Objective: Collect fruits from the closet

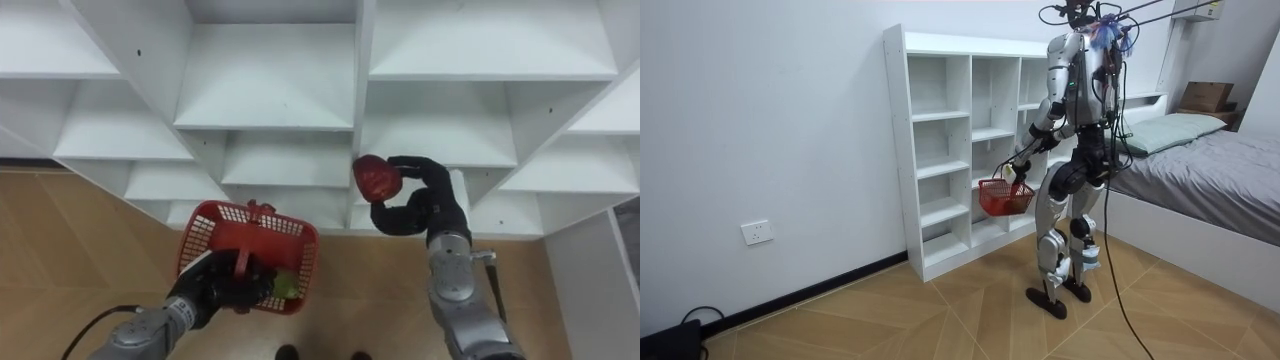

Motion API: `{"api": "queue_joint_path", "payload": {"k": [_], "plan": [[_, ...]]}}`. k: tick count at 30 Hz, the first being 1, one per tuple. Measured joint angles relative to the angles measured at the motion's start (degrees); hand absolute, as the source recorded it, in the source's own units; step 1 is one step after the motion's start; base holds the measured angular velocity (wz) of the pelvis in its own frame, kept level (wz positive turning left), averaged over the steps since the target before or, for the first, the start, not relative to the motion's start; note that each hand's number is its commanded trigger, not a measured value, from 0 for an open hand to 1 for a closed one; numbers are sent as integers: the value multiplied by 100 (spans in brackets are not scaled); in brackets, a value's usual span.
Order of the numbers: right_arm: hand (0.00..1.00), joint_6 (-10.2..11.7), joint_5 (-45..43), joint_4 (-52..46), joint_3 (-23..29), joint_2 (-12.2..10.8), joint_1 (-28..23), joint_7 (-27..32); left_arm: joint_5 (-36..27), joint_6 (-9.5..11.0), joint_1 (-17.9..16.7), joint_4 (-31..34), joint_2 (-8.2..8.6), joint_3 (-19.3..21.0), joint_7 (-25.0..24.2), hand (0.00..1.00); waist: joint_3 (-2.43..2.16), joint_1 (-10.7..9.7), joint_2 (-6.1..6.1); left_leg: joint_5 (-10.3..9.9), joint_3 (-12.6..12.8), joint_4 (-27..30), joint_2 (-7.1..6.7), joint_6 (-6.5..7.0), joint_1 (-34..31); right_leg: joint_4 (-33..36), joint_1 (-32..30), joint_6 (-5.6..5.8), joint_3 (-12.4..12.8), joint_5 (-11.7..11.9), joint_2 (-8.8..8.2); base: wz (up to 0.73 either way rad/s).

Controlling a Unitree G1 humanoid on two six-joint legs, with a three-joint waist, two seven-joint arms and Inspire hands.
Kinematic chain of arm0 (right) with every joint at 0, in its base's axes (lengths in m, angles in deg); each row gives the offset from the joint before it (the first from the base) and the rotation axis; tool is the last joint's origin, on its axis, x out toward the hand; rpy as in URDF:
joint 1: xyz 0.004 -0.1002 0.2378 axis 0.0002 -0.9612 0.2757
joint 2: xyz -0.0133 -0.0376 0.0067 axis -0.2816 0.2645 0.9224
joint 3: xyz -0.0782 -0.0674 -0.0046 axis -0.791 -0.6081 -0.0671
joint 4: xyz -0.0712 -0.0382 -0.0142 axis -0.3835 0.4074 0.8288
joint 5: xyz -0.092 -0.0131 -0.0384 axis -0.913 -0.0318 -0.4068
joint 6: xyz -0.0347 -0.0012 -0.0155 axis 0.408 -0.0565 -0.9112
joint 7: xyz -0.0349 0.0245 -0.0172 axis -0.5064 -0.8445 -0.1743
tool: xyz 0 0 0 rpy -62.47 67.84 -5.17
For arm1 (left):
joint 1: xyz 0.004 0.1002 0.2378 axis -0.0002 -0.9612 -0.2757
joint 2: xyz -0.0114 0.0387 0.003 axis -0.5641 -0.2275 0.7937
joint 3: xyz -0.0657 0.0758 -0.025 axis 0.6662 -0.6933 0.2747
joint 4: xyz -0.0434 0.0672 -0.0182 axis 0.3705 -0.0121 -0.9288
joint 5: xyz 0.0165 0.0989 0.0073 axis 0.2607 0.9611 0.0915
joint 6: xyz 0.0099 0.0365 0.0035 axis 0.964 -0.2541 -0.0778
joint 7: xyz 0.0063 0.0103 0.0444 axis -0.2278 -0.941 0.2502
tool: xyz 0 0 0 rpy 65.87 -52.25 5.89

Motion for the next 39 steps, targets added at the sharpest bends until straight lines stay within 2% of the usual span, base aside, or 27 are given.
{"api": "queue_joint_path", "payload": {"k": [8, 14, 28, 31, 39], "plan": [[100, 0, -304, -187, -108, -165, -124, -244, 1, 0, 0, 1, 117, 32, 6, 100, -1, 9, 4, -1, -3, 10, 22, -2, -31, -14, -11, -16, -22, 10, 21, 0], [100, 0, -421, -187, -167, -205, -136, -457, 1, 0, -3, 2, 205, 32, 5, 100, -28, 12, 46, 0, -4, 9, 34, -5, -66, -74, -10, -23, -57, 32, 30, 1], [100, -5, -602, -265, -237, -224, -190, -712, 3, 0, -7, 10, 212, 19, 4, 100, -29, 18, 57, 0, -16, -10, 35, -5, -90, -106, -18, -23, -79, 32, 34, 0], [100, 16, -875, -431, -282, -225, -320, -771, 5, 1, -25, 43, 215, 15, 2, 100, -64, 14, 121, 0, -40, -19, 37, -6, -128, -177, -16, -22, -117, 55, 41, 5], [100, 16, -864, -430, -403, -216, -340, -896, 58, 199, -46, 60, 214, 16, 3, 100, -59, 13, 142, 1, -40, -49, 38, -7, -121, -176, -14, -23, -135, 55, 39, 0]]}}
